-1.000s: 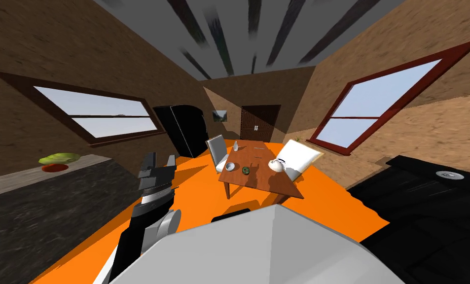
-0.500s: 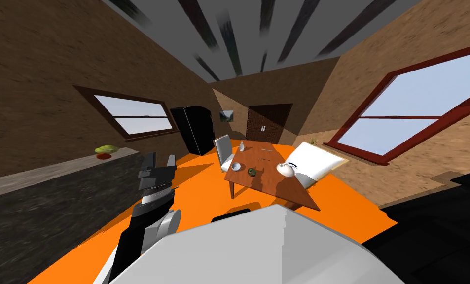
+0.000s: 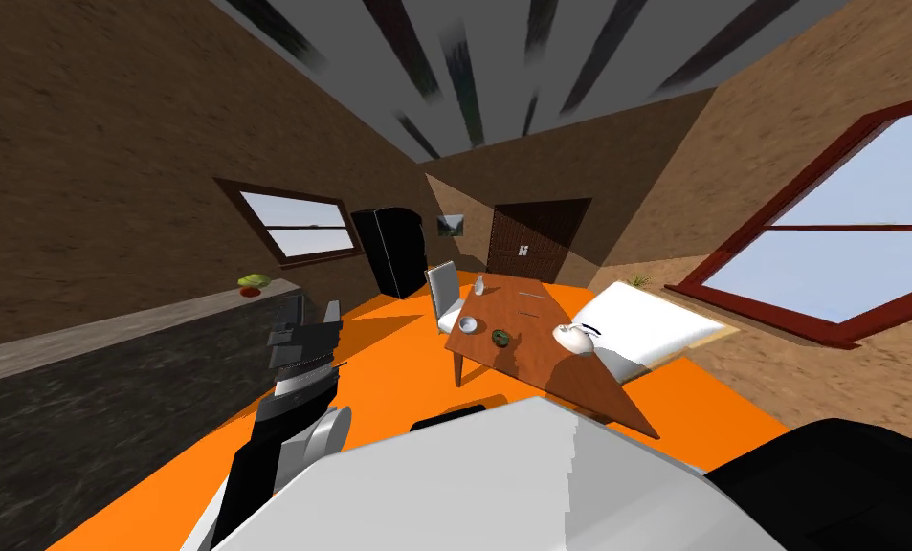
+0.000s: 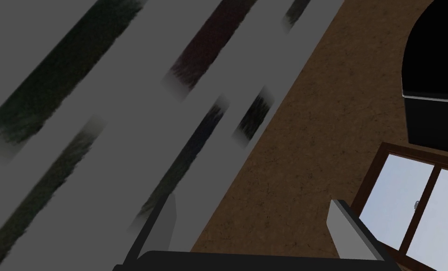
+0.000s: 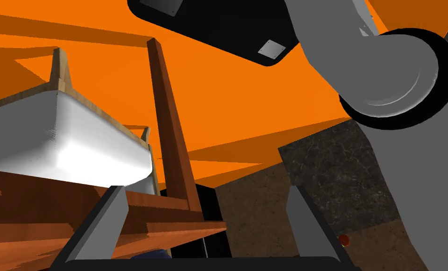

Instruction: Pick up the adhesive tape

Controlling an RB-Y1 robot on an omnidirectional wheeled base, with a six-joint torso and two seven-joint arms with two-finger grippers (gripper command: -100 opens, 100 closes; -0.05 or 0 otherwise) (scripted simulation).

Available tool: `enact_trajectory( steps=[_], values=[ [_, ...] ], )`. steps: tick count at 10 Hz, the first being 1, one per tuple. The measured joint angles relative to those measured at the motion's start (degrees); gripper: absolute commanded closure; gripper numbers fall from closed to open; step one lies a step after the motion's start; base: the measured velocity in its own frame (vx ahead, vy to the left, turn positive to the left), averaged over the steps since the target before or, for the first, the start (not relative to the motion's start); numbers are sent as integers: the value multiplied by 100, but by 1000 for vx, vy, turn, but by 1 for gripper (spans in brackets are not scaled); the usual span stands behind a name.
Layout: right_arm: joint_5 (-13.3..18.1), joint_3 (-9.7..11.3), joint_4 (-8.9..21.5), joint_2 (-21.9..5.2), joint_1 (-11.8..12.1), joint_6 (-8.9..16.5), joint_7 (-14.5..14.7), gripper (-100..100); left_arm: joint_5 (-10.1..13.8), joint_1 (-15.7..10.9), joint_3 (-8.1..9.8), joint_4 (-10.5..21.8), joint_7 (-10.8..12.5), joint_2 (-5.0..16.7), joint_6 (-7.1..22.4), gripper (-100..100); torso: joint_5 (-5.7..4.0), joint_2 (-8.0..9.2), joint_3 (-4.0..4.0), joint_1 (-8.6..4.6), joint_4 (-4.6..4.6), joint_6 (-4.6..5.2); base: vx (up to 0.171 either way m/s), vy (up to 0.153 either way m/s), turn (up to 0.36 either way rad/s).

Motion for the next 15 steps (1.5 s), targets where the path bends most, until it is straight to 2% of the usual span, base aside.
enact_trajectory(
  steps=[1, 3, 5, 6, 7, 8, 9, 10, 12, 13, 14, 15],
  values=[
    [-13, 61, 50, -63, -63, 70, 68, -100, 0, 1, 1, 0, 0, 0, 0, 0, -3, -1, -1, -4, -1, 6, 18, 17, -11],
    [-5, 210, 346, -87, -200, 43, 124, -100, 0, 0, 0, 0, 0, 0, 0, 0, -3, 5, 3, -5, 1, 0, 32, 52, 210],
    [2, 403, 769, -147, -393, 26, 211, -100, 0, 0, 0, 0, 0, 0, 0, 0, -2, -3, -2, 2, 0, -1, 53, 65, 210],
    [-26, 428, 794, -255, -400, 78, 293, -100, 0, 1, 1, 0, 0, 0, 0, 0, -1, -1, -2, 1, -2, 9, 23, 24, -29],
    [-34, 435, 870, -249, -399, 101, 340, -100, 0, 1, 1, 0, 0, 0, 0, 0, -4, 9, 4, -9, 0, 10, 38, 46, 258],
    [-33, 526, 1074, -256, -485, 102, 400, -100, 0, 0, 0, 0, 0, 0, 0, 0, -3, 4, 2, -5, 1, 0, 80, 79, 444],
    [-97, 570, 982, -454, -502, 244, 578, -100, 0, 0, 0, 0, 0, 0, 0, 0, 0, -10, -6, 5, -2, -1, 78, 65, 137],
    [-84, 646, 1103, -457, -606, 264, 629, -100, 0, 2, 1, 0, 0, 0, 0, 0, -2, -10, -7, 5, -3, 8, 42, 38, -51],
    [-47, 719, 1452, -391, -696, 160, 570, -100, 0, 1, 1, 0, 0, 1, 0, 0, -5, 15, 7, -11, 2, 11, 21, 35, 127],
    [-49, 789, 1609, -479, -764, 150, 589, -100, 0, 0, 0, 0, 0, 0, 0, 0, -2, 8, 4, -2, 2, 1, 111, 84, 387],
    [-79, 841, 1716, -537, -832, 229, 710, -100, 0, 1, 0, 0, 0, 0, 0, 0, -1, -17, -9, 9, -3, 1, 103, 58, 116],
    [-70, 894, 1935, -481, -912, 236, 762, -100, 0, 2, 1, -1, 0, 0, 0, 0, -2, -16, -11, 5, -5, 10, 79, 71, 177]
  ],
)
